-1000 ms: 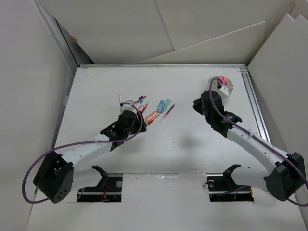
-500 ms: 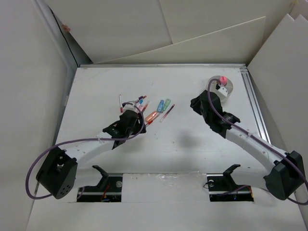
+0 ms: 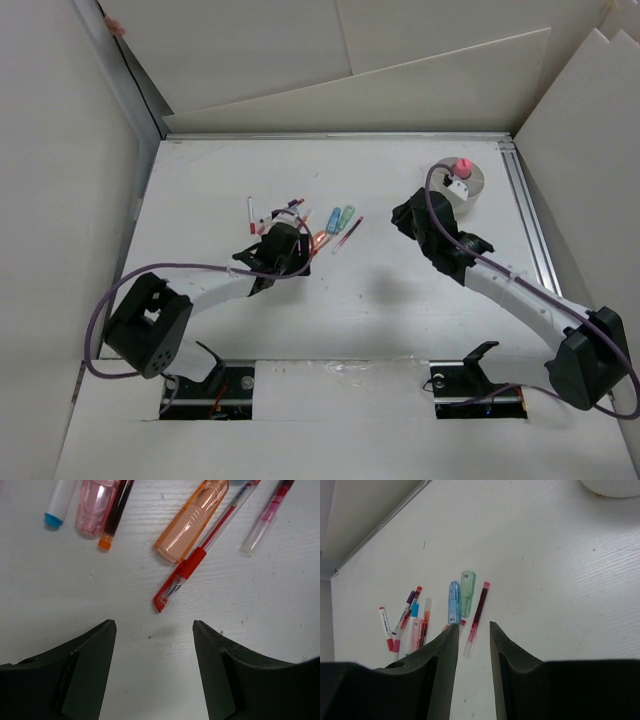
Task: Sort the stationery into containers
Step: Pick up the pen from the center of the board.
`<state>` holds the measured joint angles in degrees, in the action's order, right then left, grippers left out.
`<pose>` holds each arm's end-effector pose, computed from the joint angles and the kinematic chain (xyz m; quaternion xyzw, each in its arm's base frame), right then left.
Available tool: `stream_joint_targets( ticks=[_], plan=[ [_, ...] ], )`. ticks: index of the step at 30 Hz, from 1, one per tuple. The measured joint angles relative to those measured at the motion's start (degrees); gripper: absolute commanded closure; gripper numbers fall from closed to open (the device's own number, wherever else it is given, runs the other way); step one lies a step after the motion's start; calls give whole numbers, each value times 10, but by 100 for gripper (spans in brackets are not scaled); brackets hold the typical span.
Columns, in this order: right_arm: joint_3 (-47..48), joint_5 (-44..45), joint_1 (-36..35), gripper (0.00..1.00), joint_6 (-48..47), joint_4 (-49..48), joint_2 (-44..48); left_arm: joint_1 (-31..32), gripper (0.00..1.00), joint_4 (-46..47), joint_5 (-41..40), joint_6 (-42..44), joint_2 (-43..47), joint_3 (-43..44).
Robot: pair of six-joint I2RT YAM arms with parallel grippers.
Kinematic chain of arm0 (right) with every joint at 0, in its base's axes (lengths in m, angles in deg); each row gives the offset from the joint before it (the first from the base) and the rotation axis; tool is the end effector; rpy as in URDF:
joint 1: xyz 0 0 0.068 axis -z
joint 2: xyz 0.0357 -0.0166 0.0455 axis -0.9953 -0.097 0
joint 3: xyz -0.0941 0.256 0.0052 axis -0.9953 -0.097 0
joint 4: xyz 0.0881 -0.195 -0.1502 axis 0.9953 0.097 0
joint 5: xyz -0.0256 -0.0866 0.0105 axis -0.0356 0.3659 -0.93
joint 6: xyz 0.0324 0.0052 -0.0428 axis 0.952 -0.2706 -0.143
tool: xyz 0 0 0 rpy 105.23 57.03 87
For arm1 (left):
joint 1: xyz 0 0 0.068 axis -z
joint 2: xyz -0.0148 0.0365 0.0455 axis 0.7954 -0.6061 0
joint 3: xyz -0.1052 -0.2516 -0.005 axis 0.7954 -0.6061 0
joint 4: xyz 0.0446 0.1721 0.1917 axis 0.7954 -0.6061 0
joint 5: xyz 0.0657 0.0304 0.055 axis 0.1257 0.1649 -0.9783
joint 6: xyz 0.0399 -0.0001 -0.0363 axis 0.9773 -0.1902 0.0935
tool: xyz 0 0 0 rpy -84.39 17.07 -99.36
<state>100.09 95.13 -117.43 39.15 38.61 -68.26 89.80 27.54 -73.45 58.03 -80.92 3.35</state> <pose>0.2365 0.1336 0.2898 0.2542 0.8031 0.1790 0.5083 0.2286 -0.1649 0.1873 0.0513 0.8948 -0.1581 0.4143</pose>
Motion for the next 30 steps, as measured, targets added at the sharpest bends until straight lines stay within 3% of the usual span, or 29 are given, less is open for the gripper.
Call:
stream_joint_targets(
  ticks=[14, 18, 23, 26, 30],
  plan=[
    [0, -1, -3, 62, -2, -1, -8, 0, 41, 31, 25, 59, -94, 52],
    [0, -2, -5, 62, -2, 0, -7, 4, 45, 37, 26, 75, -121, 64],
    [0, -2, -8, 62, -2, 0, -8, 27, 62, 37, 6, 91, -151, 90],
    [0, -2, -10, 62, -3, 0, -8, 39, 85, 38, -3, 94, -159, 96],
    [0, -2, -11, 62, -3, 0, -8, 48, 100, 37, -6, 96, -160, 98]
  ],
)
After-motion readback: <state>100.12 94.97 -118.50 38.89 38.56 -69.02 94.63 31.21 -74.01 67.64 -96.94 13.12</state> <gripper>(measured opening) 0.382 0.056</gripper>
